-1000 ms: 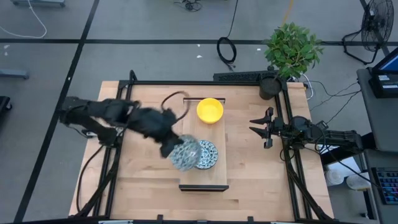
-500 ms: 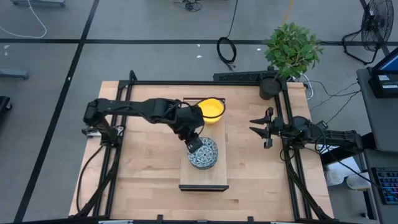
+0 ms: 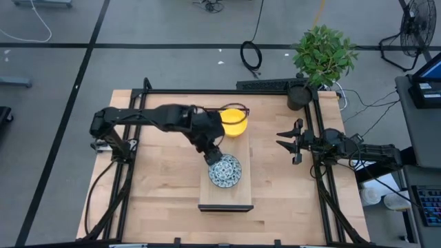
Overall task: Pick & Place Mini bowls
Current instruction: Stack the blue patterned bowl on top of the blue patterned bowl on the shelf, then return to Home Position
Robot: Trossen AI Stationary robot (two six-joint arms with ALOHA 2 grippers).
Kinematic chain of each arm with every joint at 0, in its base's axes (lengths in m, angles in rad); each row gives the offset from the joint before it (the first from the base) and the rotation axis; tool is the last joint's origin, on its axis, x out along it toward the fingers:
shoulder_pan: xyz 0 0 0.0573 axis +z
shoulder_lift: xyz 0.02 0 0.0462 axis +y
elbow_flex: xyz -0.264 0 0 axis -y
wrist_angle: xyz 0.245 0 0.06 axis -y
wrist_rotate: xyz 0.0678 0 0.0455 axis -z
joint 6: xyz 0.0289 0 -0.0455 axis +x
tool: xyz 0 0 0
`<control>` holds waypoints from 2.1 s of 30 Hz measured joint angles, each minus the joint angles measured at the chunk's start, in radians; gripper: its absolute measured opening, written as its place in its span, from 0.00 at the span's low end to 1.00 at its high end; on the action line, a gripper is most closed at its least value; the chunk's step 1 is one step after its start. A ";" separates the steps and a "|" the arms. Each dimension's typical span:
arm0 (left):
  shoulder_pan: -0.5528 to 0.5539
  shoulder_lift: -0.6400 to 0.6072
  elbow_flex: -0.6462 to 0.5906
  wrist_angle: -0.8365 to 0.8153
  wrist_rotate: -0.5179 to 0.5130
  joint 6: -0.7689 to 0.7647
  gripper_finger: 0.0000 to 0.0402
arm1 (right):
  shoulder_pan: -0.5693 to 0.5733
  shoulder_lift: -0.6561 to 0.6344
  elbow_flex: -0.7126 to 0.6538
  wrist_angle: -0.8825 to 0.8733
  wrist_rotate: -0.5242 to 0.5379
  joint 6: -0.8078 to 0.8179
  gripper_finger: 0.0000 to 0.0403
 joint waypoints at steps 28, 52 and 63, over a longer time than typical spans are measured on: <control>-0.140 -0.913 -0.536 0.256 -0.607 0.561 0.29 | 0.000 0.018 0.000 0.000 0.000 0.000 0.31; -0.104 -1.613 -1.751 1.162 -0.445 0.581 0.29 | 0.000 0.018 0.000 0.000 0.000 0.000 0.31; -0.104 -1.603 -1.749 1.131 -0.469 0.622 0.29 | 0.000 0.018 0.000 0.000 0.000 0.000 0.31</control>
